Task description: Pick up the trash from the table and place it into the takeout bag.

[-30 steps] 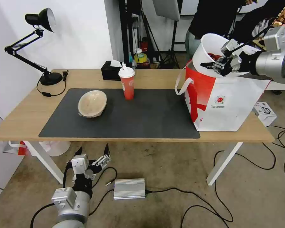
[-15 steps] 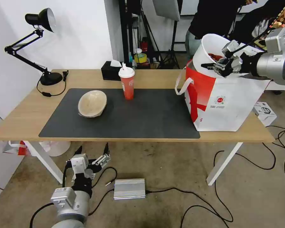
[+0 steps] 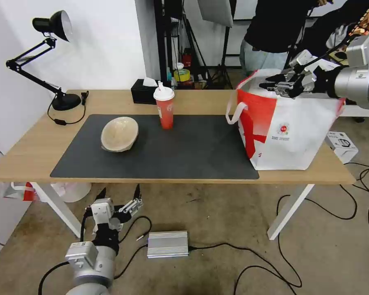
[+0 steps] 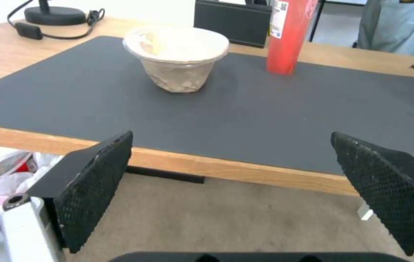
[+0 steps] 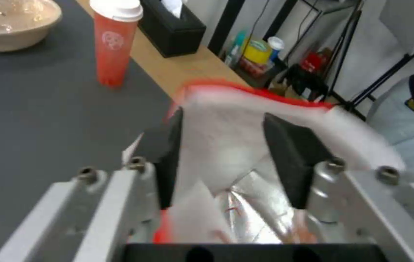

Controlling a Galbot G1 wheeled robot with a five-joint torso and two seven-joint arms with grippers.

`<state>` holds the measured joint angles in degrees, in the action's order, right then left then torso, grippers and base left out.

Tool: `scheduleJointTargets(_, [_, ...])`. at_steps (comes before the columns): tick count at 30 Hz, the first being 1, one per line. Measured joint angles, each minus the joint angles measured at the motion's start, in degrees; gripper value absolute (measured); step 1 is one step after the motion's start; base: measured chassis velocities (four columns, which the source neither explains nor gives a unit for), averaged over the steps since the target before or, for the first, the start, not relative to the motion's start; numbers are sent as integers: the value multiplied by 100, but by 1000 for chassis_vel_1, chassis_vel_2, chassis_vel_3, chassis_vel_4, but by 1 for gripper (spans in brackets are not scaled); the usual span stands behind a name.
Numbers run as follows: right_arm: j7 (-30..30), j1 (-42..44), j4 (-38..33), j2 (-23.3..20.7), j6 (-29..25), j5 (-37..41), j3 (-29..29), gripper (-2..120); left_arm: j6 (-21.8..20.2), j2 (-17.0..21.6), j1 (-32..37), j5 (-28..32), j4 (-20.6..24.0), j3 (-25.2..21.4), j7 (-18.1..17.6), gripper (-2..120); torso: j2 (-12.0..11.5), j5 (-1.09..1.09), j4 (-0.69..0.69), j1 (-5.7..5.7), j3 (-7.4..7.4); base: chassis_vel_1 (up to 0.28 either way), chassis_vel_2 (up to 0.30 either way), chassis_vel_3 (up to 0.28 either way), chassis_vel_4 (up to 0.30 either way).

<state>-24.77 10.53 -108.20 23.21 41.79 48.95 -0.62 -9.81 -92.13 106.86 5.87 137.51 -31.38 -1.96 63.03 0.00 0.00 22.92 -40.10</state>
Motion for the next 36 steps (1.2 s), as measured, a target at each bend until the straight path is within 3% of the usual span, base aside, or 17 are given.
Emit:
scheduleJointTargets(3, [27,-18,1,29,2,-10,-40,58,-4,0,3,29,10,-20,-1,100,0,0,0,0,0,0,0,0,0])
scheduleJointTargets(6, [34,-48,5,39,3,-16,-71,64,-6,0,-2,37,13,-24,-2,100,0,0,1,0,0,0,0,0,0])
scheduleJointTargets(15, [35,-123,47,22,5,-11,-109,98,-11,0,-22,41,8,-22,-12,100,0,0,0,0,0,0,0,0,0])
scheduleJointTargets(25, [68,38,-39,39,5,36,71,100,-12,0,-11,34,-6,-18,-13,100,0,0,0,0,0,0,0,0,0])
scheduleJointTargets(36, [671,480,-365,217,4,576,534,100,-10,0,16,-7,-10,14,-16,100,0,0,0,0,0,0,0,0,0])
